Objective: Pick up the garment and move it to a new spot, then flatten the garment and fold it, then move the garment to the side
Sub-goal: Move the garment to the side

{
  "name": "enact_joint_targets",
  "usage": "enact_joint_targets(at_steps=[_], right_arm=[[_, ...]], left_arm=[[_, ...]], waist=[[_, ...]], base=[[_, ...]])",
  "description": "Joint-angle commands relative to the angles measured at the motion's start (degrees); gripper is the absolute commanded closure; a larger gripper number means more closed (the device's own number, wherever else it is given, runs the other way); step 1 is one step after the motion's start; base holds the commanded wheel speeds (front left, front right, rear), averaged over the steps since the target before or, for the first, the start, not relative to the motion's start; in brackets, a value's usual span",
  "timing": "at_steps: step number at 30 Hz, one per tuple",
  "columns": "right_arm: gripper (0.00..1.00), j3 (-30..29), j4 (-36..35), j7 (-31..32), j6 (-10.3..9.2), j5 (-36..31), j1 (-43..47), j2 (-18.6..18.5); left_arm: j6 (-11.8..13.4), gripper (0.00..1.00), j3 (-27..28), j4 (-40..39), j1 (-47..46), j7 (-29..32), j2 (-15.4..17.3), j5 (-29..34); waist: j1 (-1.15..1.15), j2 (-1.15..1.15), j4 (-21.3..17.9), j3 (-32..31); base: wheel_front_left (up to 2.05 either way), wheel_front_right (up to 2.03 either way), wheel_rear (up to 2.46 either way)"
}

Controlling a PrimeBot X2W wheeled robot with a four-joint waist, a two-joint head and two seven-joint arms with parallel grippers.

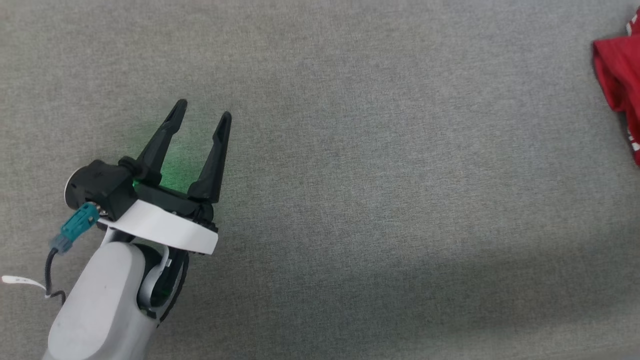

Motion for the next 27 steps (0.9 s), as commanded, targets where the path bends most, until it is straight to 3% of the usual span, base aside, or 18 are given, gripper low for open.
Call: enact_joint_targets(at_steps=[1, 5, 6, 7, 8, 9, 10, 17, 27], right_arm=[[1.00, -0.10, 0.95, -0.78, -0.01, -0.69, -0.72, 1.08], [1.00, -1.10, 5.18, -3.31, -0.01, -3.23, -2.44, 3.19], [0.96, -1.52, 6.32, -3.86, -0.01, -3.64, -2.87, 3.84], [0.83, -2.06, 7.60, -4.26, -0.01, -4.17, -3.23, 4.30], [0.58, -2.42, 8.62, -4.81, -0.01, -4.78, -3.54, 4.84], [0.42, -2.55, 9.41, -5.38, -0.01, -5.17, -3.96, 5.34], [0.02, -2.80, 10.22, -5.86, -0.01, -5.57, -4.43, 5.68], [0.00, -2.94, 13.13, -8.97, -0.01, -6.67, -6.77, 6.95], [0.00, -1.99, 12.09, -13.95, -0.01, -2.20, -5.74, 8.27]], left_arm=[[-0.21, 0.00, -0.23, 0.07, -0.92, -0.29, 0.26, -0.15], [-0.21, 0.00, -1.63, 0.34, -2.46, -0.29, 0.56, -0.44], [-0.21, 0.00, -1.89, 0.39, -2.81, -0.29, 0.64, -0.55], [-0.21, 0.00, -2.08, 0.45, -3.04, -0.29, 0.70, -0.68], [-0.21, 0.00, -2.12, 0.50, -3.29, -0.29, 0.66, -0.75], [-0.21, 0.00, -2.09, 0.53, -3.50, -0.29, 0.71, -0.77], [-0.21, 0.00, -1.98, 0.56, -3.63, -0.29, 0.83, -0.84], [-0.21, 0.00, 0.43, 0.23, -2.17, -0.29, 1.14, -0.98], [-0.21, 0.00, 4.57, -0.46, 1.04, -0.29, 0.68, -0.47]], waist=[[0.00, 0.00, 0.07, 0.61], [0.00, 0.00, 0.69, 1.62], [0.00, 0.00, 0.88, 1.82], [0.00, 0.00, 1.07, 1.98], [0.00, 0.00, 1.27, 2.12], [0.00, 0.00, 1.42, 2.24], [0.00, 0.00, 1.52, 2.30], [0.00, 0.00, 1.57, 1.51], [0.00, 0.00, 1.33, -1.86]], base=[[0.00, 0.00, 0.00], [0.00, 0.00, 0.00], [0.00, 0.00, 0.00], [0.00, 0.00, 0.00], [0.00, 0.00, 0.00], [0.00, 0.00, 0.00], [0.00, 0.00, 0.00], [0.00, 0.00, 0.00], [0.00, 0.00, 0.00]])
